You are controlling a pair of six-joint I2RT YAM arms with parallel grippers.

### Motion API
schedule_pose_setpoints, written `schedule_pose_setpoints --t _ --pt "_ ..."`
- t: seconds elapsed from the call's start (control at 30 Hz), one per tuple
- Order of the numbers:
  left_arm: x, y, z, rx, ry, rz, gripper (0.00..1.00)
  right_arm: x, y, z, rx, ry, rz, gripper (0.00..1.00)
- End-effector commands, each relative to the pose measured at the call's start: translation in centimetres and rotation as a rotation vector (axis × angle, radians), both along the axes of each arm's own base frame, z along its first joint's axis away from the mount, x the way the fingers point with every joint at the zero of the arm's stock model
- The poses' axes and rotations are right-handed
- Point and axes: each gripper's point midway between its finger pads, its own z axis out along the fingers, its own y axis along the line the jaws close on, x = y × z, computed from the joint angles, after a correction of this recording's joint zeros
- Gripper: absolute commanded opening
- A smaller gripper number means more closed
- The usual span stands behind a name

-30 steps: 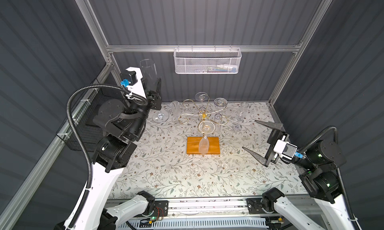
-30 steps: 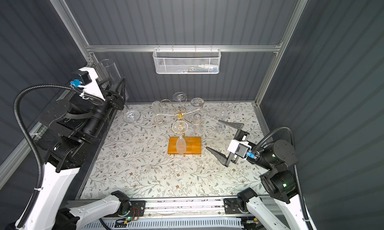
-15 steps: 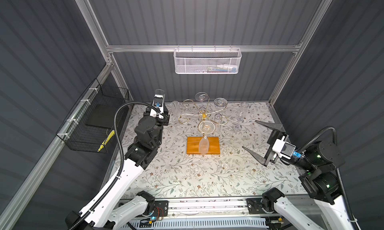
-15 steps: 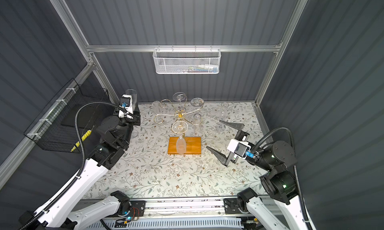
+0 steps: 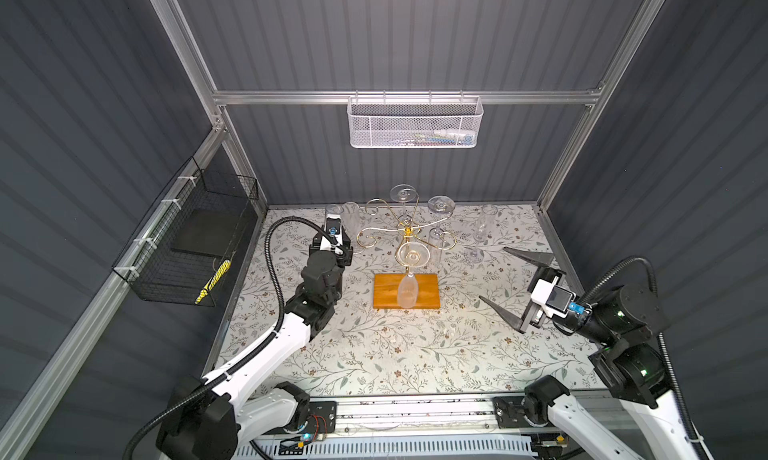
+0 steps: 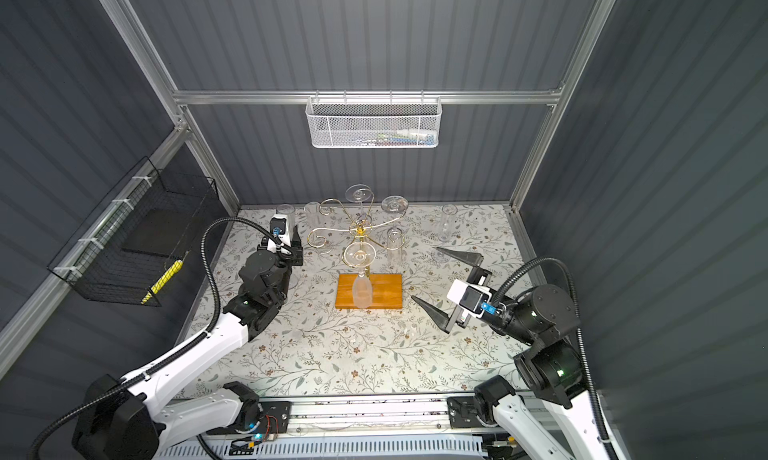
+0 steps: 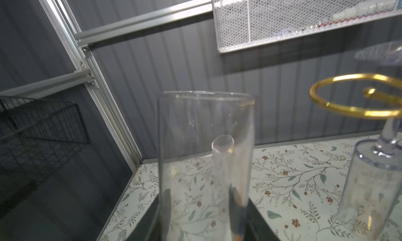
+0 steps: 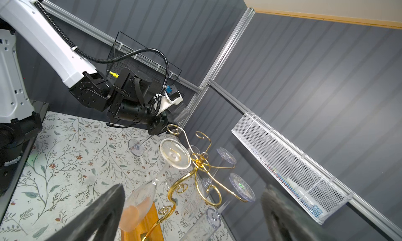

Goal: Take the wine glass off the wine glass rack

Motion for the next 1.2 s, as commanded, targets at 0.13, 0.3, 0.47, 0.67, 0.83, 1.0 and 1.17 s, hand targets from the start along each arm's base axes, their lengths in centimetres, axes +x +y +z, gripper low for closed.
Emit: schedule_pose_setpoints --t 0.13,0.3,0.47,0.67,0.83,1.0,1.17 --pt "1.4 0.8 -0.9 -0.17 -0.129 0.025 0.46 0.0 -0.4 -0.7 0.003 -0.005 -0.03 0.99" --pt "2.9 0.1 -2.7 -0.195 -0.149 0.009 0.46 0.0 -0.8 -1.5 0.01 0.012 -0.053 0.99" --pt "4.5 -0.3 -4.4 -0.219 -0.171 0.008 0.45 0.3 -1.0 -1.8 0.013 0.019 -0.073 0.99" --pt "6.0 -1.1 -5.4 -0.22 -0.221 -0.004 0.44 0.5 -1.1 -2.0 0.012 0.029 -0.084 0.99" --pt "7.3 -1.7 -6.4 -0.231 -0.233 -0.013 0.44 0.8 -1.2 -2.3 0.008 0.035 -0.097 0.99" --pt "8.4 -2.2 -7.8 -0.232 -0.247 -0.017 0.43 1.0 -1.3 -2.5 0.004 0.043 -0.11 0.99" --pt "9.2 -2.5 -8.8 -0.23 -0.239 -0.012 0.43 1.2 -1.3 -2.8 -0.002 0.056 -0.117 0.99"
